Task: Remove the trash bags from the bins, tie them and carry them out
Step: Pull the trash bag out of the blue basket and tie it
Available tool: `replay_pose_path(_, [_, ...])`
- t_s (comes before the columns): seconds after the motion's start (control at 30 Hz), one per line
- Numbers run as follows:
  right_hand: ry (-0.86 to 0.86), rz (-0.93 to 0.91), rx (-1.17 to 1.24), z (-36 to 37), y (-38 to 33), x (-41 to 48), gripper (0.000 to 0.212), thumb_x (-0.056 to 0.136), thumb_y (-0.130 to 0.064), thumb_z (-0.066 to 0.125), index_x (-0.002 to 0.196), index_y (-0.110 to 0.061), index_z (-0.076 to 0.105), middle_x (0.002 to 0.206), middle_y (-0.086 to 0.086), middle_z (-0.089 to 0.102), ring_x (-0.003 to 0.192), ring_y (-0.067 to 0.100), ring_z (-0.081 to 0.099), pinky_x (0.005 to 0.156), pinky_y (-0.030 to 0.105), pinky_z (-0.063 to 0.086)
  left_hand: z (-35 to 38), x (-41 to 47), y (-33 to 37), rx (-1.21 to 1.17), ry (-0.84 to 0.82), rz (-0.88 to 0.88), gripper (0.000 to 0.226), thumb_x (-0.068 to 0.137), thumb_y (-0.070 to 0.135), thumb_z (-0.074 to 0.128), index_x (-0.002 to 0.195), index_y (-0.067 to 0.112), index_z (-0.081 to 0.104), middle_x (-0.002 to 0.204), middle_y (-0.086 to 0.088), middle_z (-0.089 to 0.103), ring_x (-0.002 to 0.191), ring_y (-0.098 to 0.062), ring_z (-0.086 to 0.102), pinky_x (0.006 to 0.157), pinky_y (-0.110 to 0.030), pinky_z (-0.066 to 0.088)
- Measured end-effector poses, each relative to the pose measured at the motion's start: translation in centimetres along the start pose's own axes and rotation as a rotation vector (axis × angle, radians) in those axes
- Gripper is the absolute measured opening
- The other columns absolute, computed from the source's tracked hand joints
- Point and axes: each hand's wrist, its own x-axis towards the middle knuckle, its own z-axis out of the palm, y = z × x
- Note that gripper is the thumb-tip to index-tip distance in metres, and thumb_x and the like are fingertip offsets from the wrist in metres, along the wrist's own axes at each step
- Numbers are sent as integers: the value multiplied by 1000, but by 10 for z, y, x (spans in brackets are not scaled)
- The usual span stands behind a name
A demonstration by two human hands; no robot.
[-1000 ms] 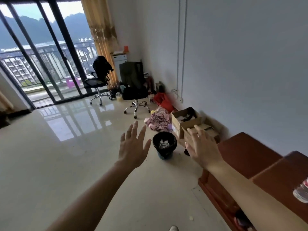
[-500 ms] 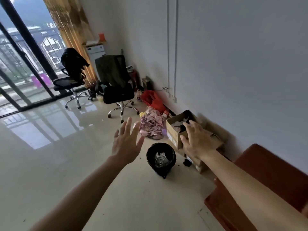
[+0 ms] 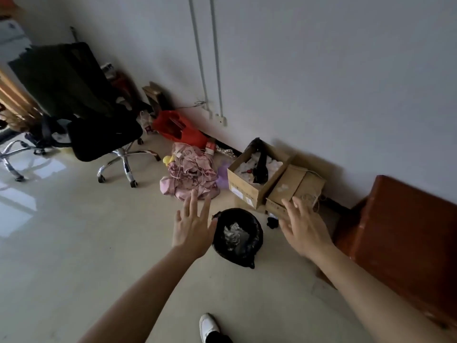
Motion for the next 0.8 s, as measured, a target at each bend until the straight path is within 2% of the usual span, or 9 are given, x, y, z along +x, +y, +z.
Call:
replay_pose_path(0.1, [-99,60,0,50,-9,19,63,99,-51,36,155,-23,26,159,13,26,138,33,41,100,46,49,46,34,-20,-21,-91,8,68,100,55,28,159,25,12,166,-16,-8,151,-37,12,115,-52,29])
replay_pose_path(0.27, [-284,194,91,170,-3,45,66,100,-52,36,158,-30,15,166,11,9,148,33,26,110,46,38,164,66,-32,-130,-237,-64,68,102,55,27,159,27,3,166,-14,-13,152,-34,8,115,-49,27])
replay_pose_path(0.43, [-438,332,231,331,14,71,66,102,-49,39,158,-26,13,166,11,9,149,31,19,113,44,31,325,80,-32,-164,-437,-108,68,102,56,23,159,28,-2,166,-11,-17,152,-34,5,116,-51,26])
replay_pose_path(0.57, [-499,519,501,443,26,78,70,100,-50,45,157,-21,17,163,12,15,150,28,19,116,41,26,433,91,-36,-221,-529,-185,70,102,56,26,159,29,-4,166,-9,-16,152,-35,6,114,-53,29])
replay_pose_path(0.63, [-538,684,704,496,33,82,76,96,-50,53,157,-19,19,161,10,21,146,26,29,111,32,27,485,101,-38,-353,-511,-342,72,101,55,32,159,27,-1,167,-7,-9,153,-32,8,116,-51,27])
replay_pose_path(0.7, [-568,860,956,519,34,90,87,89,-54,63,157,-21,18,160,5,26,143,24,35,106,28,28,508,117,-43,-593,-431,-564,77,100,54,42,159,25,3,168,-5,4,152,-29,16,118,-48,26])
replay_pose_path(0.77, [-574,1057,1203,549,40,102,90,83,-57,66,154,-20,26,158,3,32,139,26,38,108,35,34,538,141,-49,-901,-368,-820,85,95,58,48,159,26,3,166,-2,15,148,-29,27,118,-49,29])
replay_pose_path(0.8, [-561,1137,1332,558,43,107,80,83,-57,66,147,-19,34,155,2,35,136,27,40,106,39,38,548,150,-52,-1029,-333,-901,88,90,61,51,158,28,6,164,-2,23,145,-29,35,115,-50,34])
